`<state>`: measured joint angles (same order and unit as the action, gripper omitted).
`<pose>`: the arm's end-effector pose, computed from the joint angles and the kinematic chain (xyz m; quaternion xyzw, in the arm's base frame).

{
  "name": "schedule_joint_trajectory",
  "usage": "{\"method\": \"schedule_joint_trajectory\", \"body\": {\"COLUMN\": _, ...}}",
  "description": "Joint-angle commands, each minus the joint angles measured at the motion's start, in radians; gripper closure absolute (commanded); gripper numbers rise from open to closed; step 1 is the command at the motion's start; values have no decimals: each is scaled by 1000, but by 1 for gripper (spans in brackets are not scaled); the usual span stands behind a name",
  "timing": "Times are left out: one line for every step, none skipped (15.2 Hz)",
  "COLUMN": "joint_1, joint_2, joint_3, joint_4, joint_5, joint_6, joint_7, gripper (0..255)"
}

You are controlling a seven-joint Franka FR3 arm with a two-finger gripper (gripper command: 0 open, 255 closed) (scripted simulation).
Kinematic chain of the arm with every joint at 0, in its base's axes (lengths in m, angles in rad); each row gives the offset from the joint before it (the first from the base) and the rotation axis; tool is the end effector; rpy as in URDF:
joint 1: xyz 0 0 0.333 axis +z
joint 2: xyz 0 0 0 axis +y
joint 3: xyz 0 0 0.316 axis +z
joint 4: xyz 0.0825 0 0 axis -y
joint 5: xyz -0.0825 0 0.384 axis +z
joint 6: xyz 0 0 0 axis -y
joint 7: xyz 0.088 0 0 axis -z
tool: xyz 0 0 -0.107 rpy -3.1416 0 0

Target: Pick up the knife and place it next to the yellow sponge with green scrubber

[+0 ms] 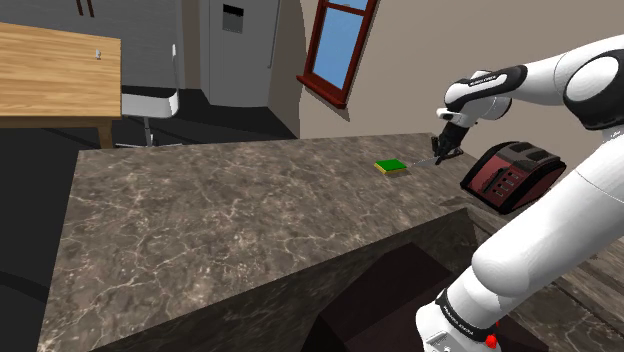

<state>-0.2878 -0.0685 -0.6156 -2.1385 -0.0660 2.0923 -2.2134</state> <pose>0.3223 -0.4195 0.4308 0.7827 0.6223 -0.0089 0.0053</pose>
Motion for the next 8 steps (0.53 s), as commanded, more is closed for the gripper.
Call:
{"method": "schedule_joint_trajectory", "body": {"joint_1": -1, "joint_2": 13, "joint_3": -3, "joint_4": -16, "joint_5": 8, "joint_6": 28, "joint_7": -7, "gripper": 255}}
{"method": "schedule_joint_trajectory", "body": {"joint_1": -1, "joint_2": 20, "joint_3": -4, "joint_4": -24, "joint_5": 12, "joint_6": 41, "joint_7": -10, "gripper": 255}}
{"method": "schedule_joint_trajectory", "body": {"joint_1": -1, "joint_2": 27, "joint_3": -5, "joint_4": -32, "joint_5": 16, "joint_6": 55, "joint_7": -13, "gripper": 255}}
{"method": "schedule_joint_trajectory", "body": {"joint_1": -2, "joint_2": 34, "joint_3": -6, "joint_4": -39, "joint_5": 20, "joint_6": 68, "joint_7": -16, "gripper": 255}}
{"method": "schedule_joint_trajectory", "body": {"joint_1": -2, "joint_2": 41, "joint_3": -7, "joint_4": -47, "joint_5": 25, "joint_6": 82, "joint_7": -19, "gripper": 255}}
{"method": "schedule_joint_trajectory", "body": {"joint_1": -2, "joint_2": 49, "joint_3": -8, "joint_4": -54, "joint_5": 30, "joint_6": 95, "joint_7": -23, "gripper": 255}}
{"method": "schedule_joint_trajectory", "body": {"joint_1": -3, "joint_2": 57, "joint_3": -8, "joint_4": -61, "joint_5": 36, "joint_6": 108, "joint_7": -27, "gripper": 255}}
{"method": "schedule_joint_trajectory", "body": {"joint_1": -3, "joint_2": 65, "joint_3": -9, "joint_4": -67, "joint_5": 41, "joint_6": 122, "joint_7": -31, "gripper": 255}}
